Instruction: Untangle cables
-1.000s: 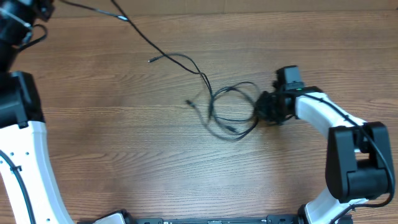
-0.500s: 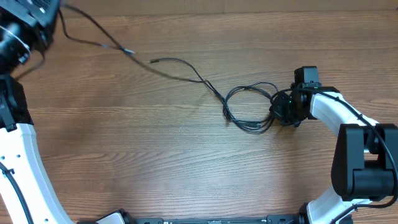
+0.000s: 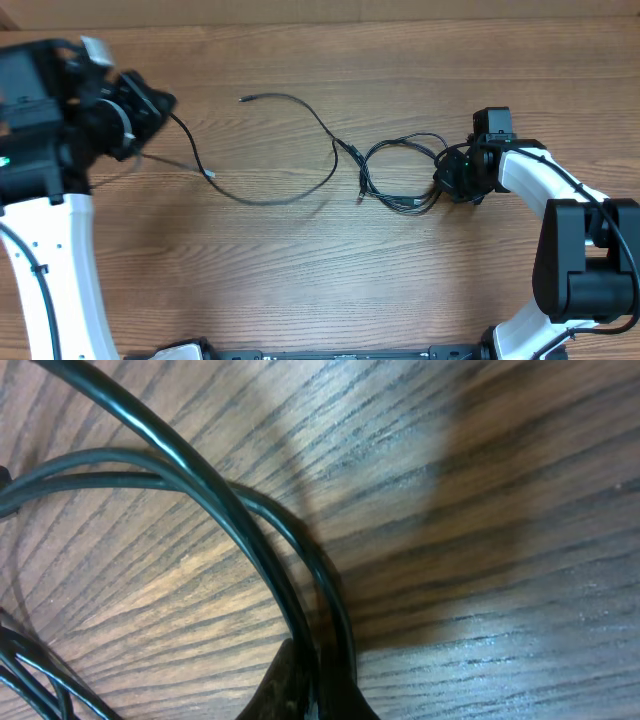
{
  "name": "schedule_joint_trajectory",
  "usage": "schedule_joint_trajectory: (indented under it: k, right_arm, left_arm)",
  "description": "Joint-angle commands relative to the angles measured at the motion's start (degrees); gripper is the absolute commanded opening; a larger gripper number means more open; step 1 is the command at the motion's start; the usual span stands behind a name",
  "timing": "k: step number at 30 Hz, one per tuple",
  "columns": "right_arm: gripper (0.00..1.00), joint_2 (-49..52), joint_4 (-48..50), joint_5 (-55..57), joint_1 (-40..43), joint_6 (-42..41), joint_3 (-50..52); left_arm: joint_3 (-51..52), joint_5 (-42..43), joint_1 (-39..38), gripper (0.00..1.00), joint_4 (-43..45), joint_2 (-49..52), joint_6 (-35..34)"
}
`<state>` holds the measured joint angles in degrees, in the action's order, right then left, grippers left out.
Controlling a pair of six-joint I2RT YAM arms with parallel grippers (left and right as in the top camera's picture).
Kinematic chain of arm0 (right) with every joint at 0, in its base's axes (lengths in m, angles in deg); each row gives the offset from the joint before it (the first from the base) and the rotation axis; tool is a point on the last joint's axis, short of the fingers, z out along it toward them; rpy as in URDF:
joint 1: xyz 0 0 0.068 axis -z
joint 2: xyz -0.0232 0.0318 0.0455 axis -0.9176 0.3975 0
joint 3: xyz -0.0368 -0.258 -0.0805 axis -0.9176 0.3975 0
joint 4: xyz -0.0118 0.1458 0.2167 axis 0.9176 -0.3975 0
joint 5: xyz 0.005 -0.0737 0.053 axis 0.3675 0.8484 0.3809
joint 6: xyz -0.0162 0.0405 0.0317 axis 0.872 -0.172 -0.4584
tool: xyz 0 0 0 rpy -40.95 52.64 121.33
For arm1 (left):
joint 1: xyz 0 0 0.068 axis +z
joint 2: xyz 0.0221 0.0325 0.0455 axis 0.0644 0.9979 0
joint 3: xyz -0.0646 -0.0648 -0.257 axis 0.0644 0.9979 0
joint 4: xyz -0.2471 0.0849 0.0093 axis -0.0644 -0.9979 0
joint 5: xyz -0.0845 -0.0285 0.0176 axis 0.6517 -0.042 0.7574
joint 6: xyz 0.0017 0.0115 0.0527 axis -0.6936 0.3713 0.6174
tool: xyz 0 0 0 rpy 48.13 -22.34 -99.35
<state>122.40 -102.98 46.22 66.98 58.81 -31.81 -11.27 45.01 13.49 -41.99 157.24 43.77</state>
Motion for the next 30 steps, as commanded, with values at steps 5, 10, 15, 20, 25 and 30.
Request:
schedule_joint_trajectory:
  k: [5,10,15,20,25,30]
  right_arm:
    - [0.04,0.0,0.2,0.8,0.4,0.3,0.1]
    - [0.04,0.0,0.2,0.8,0.4,0.3,0.1]
    - [0.04,0.0,0.2,0.8,0.4,0.3,0.1]
    - [0.04,0.0,0.2,0.8,0.4,0.3,0.1]
    - [0.04,0.0,0.1,0.8,0.4,0.3,0.1]
    - [0.04,0.0,0.2,0.8,0.4,0.2,0.1]
  left_arm:
    - [-0.2,-15.0,-12.4,0.04,-8.2,6.8,7.4]
    - [-0.2,-14.3,-17.8,0.09,-12.7,14.4,11.4]
    - [-0.2,-13.5,-22.3,0.06,-16.0,22.4,16.4]
    - [-0.2,-13.2,-25.7,0.06,-16.5,29.2,19.6]
    - [-0.2,-12.4,-27.1,0.08,-15.9,33.9,19.6]
    - [-0.2,-12.2,-27.5,0.17,-14.1,37.0,20.0]
